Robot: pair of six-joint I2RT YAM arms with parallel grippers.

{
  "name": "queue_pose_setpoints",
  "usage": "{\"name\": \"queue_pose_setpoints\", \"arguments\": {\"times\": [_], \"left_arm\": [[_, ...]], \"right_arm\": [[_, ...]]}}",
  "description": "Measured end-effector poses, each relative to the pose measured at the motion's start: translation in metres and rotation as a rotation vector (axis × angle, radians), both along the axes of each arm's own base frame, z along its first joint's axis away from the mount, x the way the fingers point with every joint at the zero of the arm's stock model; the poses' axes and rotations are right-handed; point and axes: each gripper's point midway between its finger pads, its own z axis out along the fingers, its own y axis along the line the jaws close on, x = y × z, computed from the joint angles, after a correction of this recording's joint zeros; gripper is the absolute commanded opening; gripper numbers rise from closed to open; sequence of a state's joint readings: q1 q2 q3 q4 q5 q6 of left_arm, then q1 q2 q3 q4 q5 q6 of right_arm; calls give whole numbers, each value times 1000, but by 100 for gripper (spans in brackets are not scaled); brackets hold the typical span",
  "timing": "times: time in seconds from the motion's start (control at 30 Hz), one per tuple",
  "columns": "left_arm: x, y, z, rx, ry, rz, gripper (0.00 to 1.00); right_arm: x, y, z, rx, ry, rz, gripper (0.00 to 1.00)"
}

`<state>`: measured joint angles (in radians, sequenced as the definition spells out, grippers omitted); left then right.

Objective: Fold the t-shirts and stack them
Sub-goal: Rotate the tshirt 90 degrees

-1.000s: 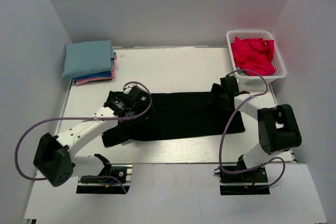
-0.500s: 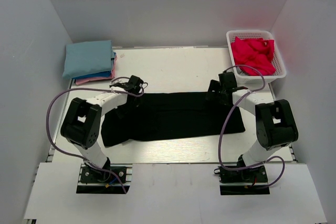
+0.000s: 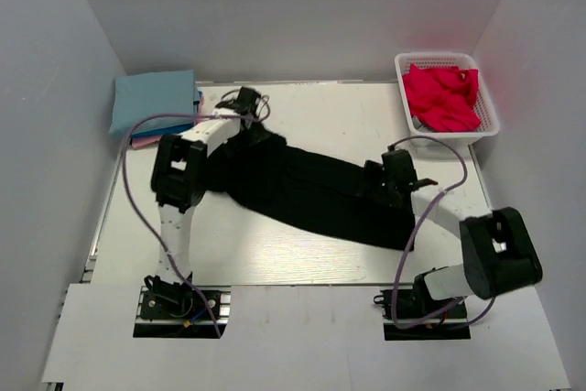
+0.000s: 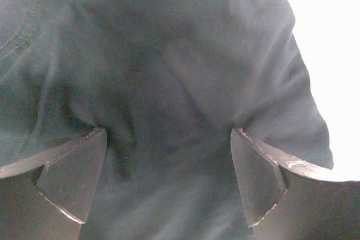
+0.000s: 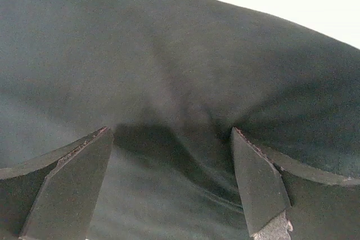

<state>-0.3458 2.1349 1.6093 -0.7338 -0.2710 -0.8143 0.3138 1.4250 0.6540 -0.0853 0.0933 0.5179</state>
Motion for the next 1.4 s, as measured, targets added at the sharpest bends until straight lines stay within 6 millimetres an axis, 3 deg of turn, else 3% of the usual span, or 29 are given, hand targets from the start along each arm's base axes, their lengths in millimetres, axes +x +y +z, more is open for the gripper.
{"name": "queue_pose_setpoints", "arguments": {"times": [0.1, 0.2, 0.27, 0.33, 0.43, 0.5, 0.6, 0.77, 0.93, 1.13, 1.4], "left_arm": [[75, -46, 9, -96, -117, -91, 100], [157, -106, 22, -264, -317, -210, 100], [192, -147, 30, -422, -455, -304, 100], [205, -171, 34, -534, -537, -352, 100], [210, -188, 39, -621, -596, -372, 100], [211, -195, 41, -651, -615, -378, 100], [212, -198, 41, -643, -624, -366, 100], [217, -196, 42, -616, -655, -345, 100], [227, -195, 40, -616, -713, -356, 100], [237, -190, 41, -614, -768, -352, 100], [250, -174, 45, -576, -833, -356, 100]], "right_arm": [[-34, 34, 2, 62, 19, 100, 90], [-74, 73, 4, 115, 65, 239, 90], [-105, 99, 4, 130, 107, 356, 90], [-140, 125, 5, 133, 156, 506, 90], [-182, 155, 6, 128, 198, 714, 90], [-205, 167, 6, 113, 205, 835, 90], [-221, 171, 7, 93, 203, 922, 90], [-229, 167, 8, 69, 195, 972, 90], [-220, 164, 14, 30, 126, 964, 90], [-190, 171, 37, 2, -24, 886, 90], [-143, 182, 48, -36, -171, 732, 90]]}}
